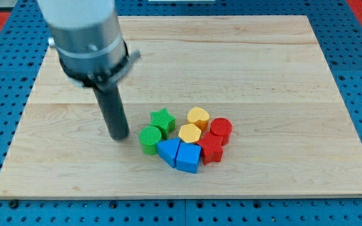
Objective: Separate the red star from the group of blocks
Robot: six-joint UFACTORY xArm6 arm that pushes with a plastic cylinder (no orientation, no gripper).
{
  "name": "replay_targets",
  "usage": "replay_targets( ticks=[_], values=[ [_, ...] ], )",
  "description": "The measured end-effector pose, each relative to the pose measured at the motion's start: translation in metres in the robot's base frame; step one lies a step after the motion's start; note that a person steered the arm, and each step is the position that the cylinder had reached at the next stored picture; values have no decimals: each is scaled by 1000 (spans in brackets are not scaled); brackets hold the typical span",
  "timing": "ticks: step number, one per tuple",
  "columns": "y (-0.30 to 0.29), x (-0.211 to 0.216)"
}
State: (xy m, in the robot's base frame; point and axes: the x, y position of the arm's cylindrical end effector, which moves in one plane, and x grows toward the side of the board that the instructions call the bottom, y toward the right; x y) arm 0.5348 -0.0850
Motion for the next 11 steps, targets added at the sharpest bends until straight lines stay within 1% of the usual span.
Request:
replay_targets(
  ticks=[1, 2, 3, 4, 6, 7, 8, 9, 11],
  values=[
    [58, 25],
    [32, 34],
    [26, 69],
    [95, 83],
    [112, 7],
    [162, 5],
    [200, -15],
    [200, -44],
    [177, 14]
  ],
)
